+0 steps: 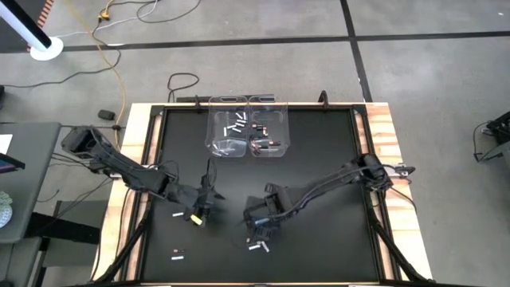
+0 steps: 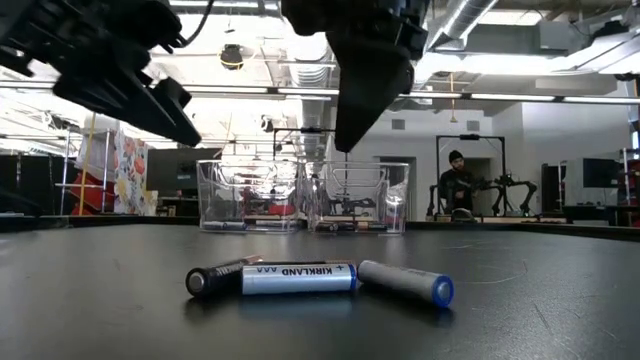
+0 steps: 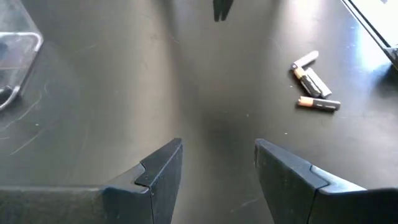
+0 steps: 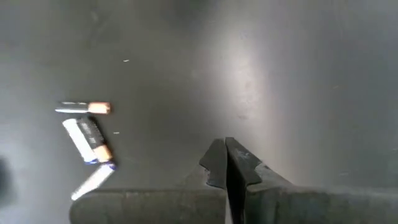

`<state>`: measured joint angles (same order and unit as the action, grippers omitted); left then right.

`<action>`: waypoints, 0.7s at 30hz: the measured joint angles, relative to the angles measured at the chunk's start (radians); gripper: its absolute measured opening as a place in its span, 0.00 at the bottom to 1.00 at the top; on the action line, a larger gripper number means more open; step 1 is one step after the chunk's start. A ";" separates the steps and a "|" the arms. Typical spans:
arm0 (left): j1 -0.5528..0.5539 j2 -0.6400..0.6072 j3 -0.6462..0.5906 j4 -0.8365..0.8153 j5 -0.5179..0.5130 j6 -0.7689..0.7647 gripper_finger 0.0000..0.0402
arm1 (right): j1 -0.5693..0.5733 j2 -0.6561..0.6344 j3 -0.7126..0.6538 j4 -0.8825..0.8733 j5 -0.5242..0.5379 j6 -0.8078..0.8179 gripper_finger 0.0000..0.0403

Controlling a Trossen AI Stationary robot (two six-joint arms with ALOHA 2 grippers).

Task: Sort batteries
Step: Put the white battery into the left transparent bin

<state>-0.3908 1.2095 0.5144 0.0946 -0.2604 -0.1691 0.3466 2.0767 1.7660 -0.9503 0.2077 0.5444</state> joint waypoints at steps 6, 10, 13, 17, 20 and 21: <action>0.047 0.000 0.000 0.037 0.152 0.078 0.48 | -0.009 -0.070 -0.087 0.065 0.001 -0.018 0.03; 0.079 0.000 0.000 0.036 0.156 0.080 0.48 | 0.011 -0.138 -0.199 0.156 0.020 0.052 0.03; 0.092 0.000 0.000 0.036 0.156 0.083 0.48 | 0.065 -0.200 -0.291 0.199 0.076 0.180 0.03; 0.092 0.000 0.000 0.038 0.157 0.078 0.48 | 0.183 -0.259 -0.395 0.263 0.167 0.421 0.03; 0.076 0.000 0.000 0.038 0.173 0.077 0.48 | 0.280 -0.256 -0.415 0.292 0.196 0.609 0.03; 0.069 0.000 0.000 0.038 0.178 0.074 0.48 | 0.309 -0.250 -0.415 0.302 0.203 0.671 0.02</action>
<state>-0.3217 1.2097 0.5144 0.1322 -0.0824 -0.0948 0.6553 1.8270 1.3510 -0.6483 0.4102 1.2157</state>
